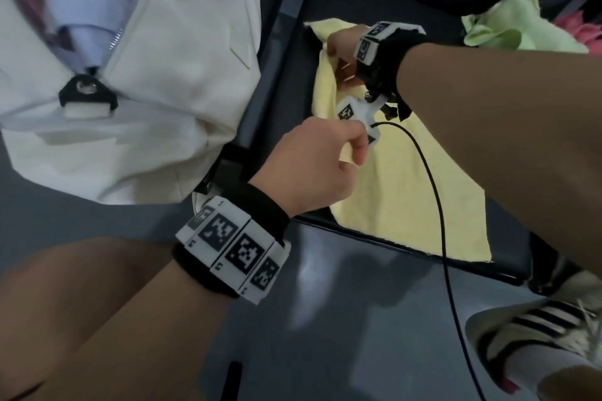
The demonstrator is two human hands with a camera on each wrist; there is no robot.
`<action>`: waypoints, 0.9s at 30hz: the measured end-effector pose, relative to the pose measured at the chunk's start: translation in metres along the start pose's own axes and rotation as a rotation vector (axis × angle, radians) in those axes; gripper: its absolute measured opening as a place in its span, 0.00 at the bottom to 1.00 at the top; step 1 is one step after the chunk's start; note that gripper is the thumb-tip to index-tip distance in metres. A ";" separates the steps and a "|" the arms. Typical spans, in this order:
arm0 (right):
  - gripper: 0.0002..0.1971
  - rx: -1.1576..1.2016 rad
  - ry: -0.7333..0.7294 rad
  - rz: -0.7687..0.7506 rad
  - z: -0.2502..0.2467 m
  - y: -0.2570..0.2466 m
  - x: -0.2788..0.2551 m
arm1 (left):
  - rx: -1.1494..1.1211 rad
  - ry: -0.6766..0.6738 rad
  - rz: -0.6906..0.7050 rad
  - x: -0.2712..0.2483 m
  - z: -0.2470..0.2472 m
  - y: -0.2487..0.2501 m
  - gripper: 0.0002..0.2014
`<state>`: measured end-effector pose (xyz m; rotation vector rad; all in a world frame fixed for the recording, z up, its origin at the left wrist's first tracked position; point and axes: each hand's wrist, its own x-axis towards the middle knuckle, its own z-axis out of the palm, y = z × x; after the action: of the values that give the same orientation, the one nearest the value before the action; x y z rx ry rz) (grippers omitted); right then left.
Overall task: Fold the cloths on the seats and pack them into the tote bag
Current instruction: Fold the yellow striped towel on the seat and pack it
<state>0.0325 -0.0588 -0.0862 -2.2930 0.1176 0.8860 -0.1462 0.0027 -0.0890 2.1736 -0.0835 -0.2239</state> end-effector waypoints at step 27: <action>0.08 0.384 0.196 0.207 -0.161 0.186 -0.012 | -0.216 -0.303 0.142 0.022 0.135 0.076 0.17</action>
<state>0.0576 -0.3033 -0.0939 -2.0205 0.5694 0.6674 -0.1486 -0.1529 -0.1059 1.8966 -0.3670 -0.4582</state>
